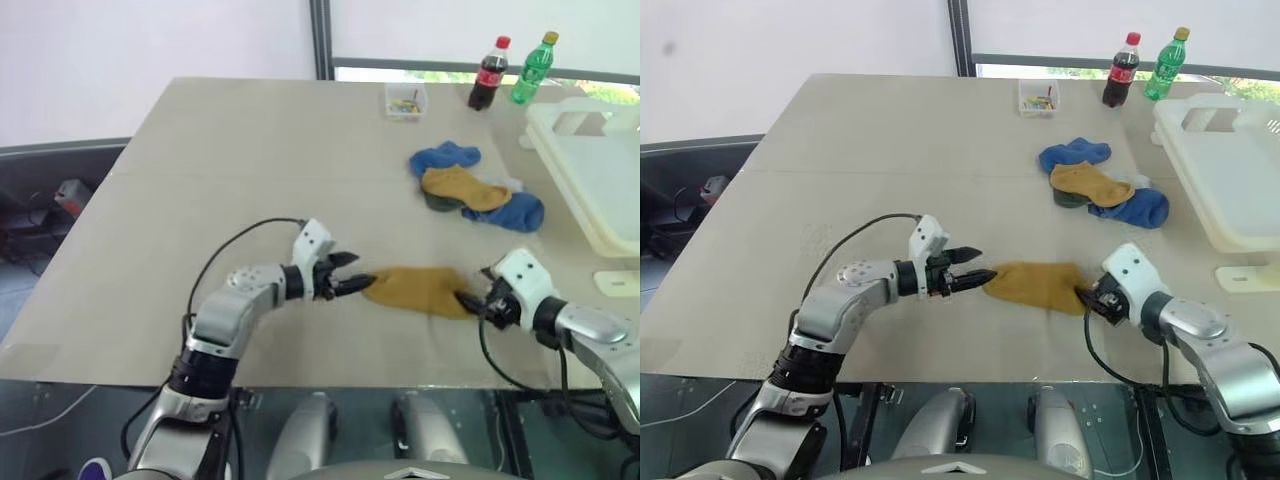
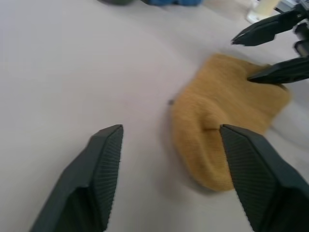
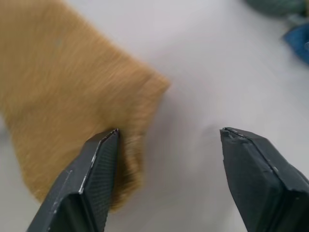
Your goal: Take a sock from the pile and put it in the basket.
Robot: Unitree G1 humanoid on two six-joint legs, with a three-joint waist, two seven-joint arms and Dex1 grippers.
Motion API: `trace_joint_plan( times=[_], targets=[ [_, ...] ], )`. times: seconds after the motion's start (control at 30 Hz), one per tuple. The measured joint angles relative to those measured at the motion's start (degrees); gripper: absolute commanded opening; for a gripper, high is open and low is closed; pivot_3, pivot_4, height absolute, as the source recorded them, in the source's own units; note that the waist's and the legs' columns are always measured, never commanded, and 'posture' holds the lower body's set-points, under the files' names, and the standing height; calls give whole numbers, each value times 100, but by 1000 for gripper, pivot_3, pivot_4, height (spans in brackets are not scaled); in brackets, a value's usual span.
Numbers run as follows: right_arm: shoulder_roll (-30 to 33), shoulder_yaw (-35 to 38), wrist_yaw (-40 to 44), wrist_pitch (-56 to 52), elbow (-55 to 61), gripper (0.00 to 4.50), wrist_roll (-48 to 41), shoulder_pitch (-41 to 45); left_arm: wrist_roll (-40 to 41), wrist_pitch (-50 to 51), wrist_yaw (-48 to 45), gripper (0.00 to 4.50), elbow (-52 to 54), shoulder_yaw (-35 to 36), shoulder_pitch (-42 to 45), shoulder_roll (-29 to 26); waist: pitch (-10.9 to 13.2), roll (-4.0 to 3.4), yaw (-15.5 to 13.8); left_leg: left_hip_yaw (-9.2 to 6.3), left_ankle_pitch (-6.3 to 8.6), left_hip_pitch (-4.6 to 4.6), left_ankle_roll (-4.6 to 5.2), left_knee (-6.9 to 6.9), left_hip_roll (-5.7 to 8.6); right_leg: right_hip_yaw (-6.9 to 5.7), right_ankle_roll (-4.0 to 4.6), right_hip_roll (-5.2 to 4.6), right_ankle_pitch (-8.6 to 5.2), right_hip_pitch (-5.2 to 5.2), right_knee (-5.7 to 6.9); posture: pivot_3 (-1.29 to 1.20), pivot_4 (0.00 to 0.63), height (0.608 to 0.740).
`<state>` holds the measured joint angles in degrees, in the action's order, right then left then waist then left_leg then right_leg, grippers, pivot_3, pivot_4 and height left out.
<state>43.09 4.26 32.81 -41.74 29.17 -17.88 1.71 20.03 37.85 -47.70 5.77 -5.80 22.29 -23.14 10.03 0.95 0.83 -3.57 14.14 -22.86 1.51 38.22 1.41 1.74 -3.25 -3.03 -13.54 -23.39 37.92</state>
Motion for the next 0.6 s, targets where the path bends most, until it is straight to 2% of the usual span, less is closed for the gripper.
trace_joint_plan(
  times=[0.13, 0.23, 0.3, 0.43, 0.53, 0.6],
  targets=[
    [85, 222, 99, -40, -269, 3192, -115, 1048, 110, -366, -121, 3213, 55, 321, 21, -188, 1, -1, -4, 0, 0, 2, 0, -1, -1, -1, 1, 0, 0, 0, 0, 0, 150, 740],
    [-42, -123, 20, 225, -1104, 3192, 218, 1894, 198, -568, -156, 3213, 63, 427, 72, -194, 1, 1, -8, 1, 0, 2, 0, 0, 0, -2, 2, -1, 1, 2, -3, 0, 150, 740],
    [-421, -566, -114, 730, -2335, 3192, 676, 2694, 213, -724, -119, 3213, 78, 493, 118, -157, 2, 2, 2, 5, 0, 2, -1, -1, 2, 1, 3, -1, 1, 1, -4, 0, 150, 740],
    [-1053, -1065, -392, 1781, -4513, 3192, 1351, 3713, 210, -844, 3, 3213, 140, 530, 103, -103, 3, 0, 1, 10, -4, -10, -7, -11, 3, 6, 4, -1, 3, -18, 2, 0, 150, 740],
    [-1516, -1182, -712, 2684, -6292, 3192, 1754, 4556, 211, -851, 142, 3213, 325, 526, -40, -74, 4, -1, 16, 19, -15, -11, -27, -33, 6, 18, 4, -6, 3, -27, -8, 0, 150, 740],
    [-1658, -1199, -880, 3143, -7074, 3192, 1947, 4907, 217, -848, 206, 3213, 466, 528, -145, -72, 4, -1, 9, 18, -15, -11, -27, -47, 7, 18, 4, -7, 3, -29, -19, 0, 150, 740]
  ],
)
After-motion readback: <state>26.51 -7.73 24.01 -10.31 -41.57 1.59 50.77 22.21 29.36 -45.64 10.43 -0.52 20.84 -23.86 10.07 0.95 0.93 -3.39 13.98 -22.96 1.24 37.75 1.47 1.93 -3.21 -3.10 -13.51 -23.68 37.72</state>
